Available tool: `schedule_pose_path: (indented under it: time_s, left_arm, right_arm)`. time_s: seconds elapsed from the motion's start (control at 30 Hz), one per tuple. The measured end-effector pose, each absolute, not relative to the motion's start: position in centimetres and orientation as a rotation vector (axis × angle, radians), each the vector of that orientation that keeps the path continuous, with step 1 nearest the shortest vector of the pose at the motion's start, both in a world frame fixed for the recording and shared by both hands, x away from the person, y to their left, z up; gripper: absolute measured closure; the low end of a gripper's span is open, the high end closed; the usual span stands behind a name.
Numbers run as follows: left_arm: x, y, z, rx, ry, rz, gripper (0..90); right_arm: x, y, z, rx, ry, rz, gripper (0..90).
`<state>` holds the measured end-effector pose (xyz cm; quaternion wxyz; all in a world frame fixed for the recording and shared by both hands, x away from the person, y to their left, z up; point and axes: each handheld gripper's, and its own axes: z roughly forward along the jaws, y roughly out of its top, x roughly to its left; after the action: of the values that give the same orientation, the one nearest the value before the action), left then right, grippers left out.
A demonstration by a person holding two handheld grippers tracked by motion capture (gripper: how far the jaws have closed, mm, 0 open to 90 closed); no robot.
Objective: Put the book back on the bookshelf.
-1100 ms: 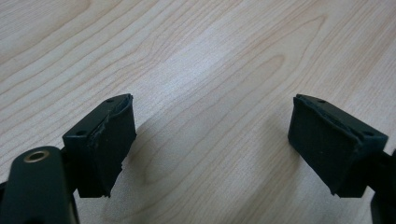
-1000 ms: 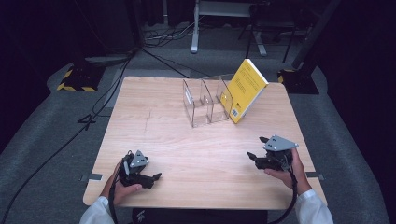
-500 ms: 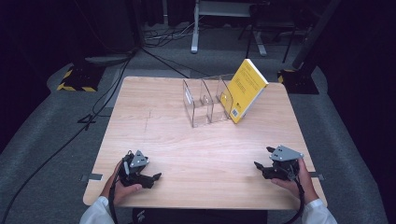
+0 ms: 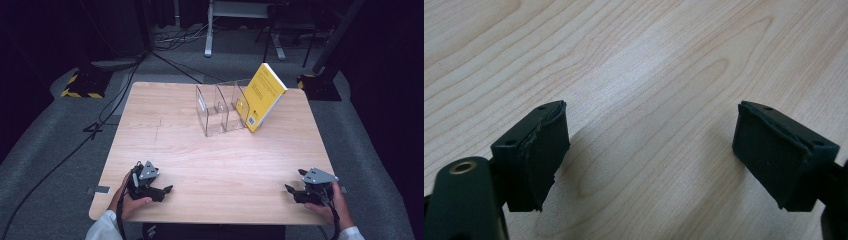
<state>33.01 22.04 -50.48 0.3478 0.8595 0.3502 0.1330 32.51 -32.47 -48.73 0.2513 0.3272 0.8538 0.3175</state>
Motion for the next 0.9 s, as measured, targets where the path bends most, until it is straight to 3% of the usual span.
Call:
schedule_pose_path:
  time_s: [0.57, 0.9]
  left_arm:
    - [33.1, 22.0, -50.5, 2.229, 0.916, 0.347, 15.4]
    - [33.0, 22.0, -50.5, 2.226, 0.92, 0.351, 15.4]
  right_arm:
    - [31.1, -37.6, -50.4, 1.224, 2.251, 1.006, 21.8]
    - [31.1, -37.6, -50.5, 1.221, 2.245, 0.997, 21.3]
